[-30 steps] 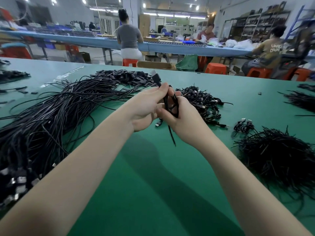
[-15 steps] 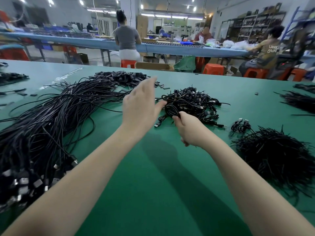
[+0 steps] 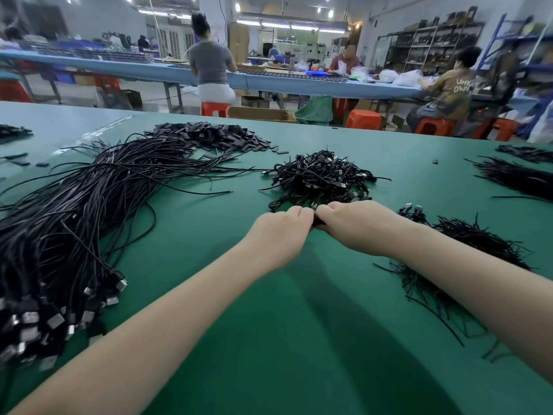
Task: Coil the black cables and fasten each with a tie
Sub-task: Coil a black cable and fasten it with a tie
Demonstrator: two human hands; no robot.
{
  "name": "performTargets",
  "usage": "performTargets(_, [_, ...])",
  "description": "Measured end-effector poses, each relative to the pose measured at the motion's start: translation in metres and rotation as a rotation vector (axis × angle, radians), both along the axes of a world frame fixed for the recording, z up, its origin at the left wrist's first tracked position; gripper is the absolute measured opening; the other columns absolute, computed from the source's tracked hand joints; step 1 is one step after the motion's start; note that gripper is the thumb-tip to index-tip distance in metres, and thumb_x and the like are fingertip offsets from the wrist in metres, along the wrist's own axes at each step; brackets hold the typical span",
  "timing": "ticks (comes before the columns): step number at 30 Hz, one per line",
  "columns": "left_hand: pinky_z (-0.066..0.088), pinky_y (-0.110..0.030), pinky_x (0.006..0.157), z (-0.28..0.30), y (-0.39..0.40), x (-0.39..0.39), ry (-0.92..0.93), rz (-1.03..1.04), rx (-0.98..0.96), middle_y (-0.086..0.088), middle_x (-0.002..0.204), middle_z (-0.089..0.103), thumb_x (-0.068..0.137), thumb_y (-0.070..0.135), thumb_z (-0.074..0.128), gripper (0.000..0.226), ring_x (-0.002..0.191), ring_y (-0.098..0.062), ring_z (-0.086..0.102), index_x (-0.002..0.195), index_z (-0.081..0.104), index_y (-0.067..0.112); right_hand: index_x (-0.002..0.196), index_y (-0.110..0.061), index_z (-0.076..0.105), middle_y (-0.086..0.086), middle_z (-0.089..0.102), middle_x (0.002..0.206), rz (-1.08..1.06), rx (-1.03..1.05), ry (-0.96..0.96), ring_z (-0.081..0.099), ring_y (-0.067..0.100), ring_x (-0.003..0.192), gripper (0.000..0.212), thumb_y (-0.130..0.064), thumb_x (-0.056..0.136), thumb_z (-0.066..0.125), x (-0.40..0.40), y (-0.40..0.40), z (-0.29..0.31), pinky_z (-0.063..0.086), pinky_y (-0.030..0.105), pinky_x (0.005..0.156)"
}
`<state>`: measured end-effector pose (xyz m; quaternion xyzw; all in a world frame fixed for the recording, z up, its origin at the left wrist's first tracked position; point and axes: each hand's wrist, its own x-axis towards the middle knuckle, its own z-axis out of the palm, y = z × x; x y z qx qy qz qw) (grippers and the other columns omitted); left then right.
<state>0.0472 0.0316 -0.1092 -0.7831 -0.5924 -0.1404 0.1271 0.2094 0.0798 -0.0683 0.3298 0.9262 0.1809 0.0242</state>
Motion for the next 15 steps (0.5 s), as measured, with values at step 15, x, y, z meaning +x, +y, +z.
performTargets(15, [0.051, -0.033, 0.067, 0.023, 0.0, -0.026, -0.582, -0.092, -0.598, -0.003, 0.077, 0.054, 0.1, 0.023, 0.035, 0.025, 0.066, -0.019, 0.065, 0.078, 0.046, 0.019, 0.134, -0.025, 0.034, 0.002, 0.055, 0.119, -0.073, 0.226, 0.124, 0.054, 0.026, 0.107, 0.057, -0.053, 0.088, 0.055, 0.016, 0.01, 0.001, 0.037, 0.042, 0.09])
